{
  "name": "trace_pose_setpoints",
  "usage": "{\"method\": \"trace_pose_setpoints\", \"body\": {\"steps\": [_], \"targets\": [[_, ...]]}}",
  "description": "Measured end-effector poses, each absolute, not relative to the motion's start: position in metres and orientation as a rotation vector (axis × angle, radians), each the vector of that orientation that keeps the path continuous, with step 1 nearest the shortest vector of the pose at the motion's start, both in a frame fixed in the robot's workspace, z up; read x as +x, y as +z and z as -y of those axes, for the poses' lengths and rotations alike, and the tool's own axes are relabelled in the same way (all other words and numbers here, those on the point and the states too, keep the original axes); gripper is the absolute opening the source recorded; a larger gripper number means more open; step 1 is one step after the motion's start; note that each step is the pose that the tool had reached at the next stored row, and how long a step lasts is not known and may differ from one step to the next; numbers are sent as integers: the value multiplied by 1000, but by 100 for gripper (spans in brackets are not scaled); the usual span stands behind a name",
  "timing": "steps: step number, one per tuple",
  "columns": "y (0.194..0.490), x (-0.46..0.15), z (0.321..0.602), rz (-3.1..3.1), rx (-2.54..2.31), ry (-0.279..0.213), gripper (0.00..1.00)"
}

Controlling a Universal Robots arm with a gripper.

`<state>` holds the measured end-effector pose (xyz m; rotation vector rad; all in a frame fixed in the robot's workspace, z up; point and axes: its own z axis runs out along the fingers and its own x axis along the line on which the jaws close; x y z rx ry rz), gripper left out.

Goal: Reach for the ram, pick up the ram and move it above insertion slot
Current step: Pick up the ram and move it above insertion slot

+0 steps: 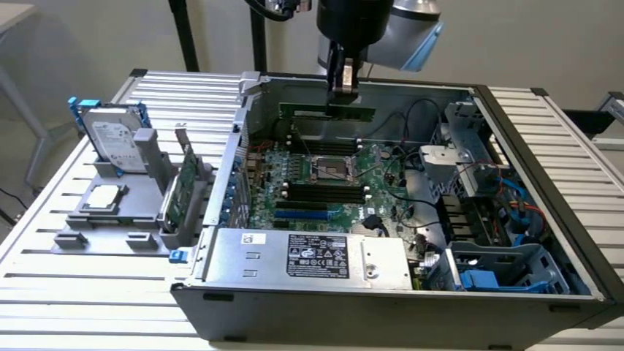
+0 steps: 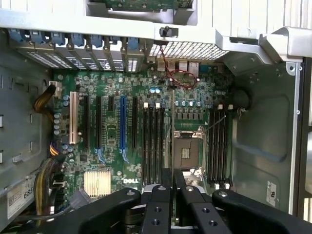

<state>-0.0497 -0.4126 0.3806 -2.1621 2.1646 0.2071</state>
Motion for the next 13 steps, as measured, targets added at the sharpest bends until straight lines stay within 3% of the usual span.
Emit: {"method": "trace_pose_setpoints", "body": {"steps": [13], "targets": [[380, -50, 404, -2175, -2167, 192, 13]]}}
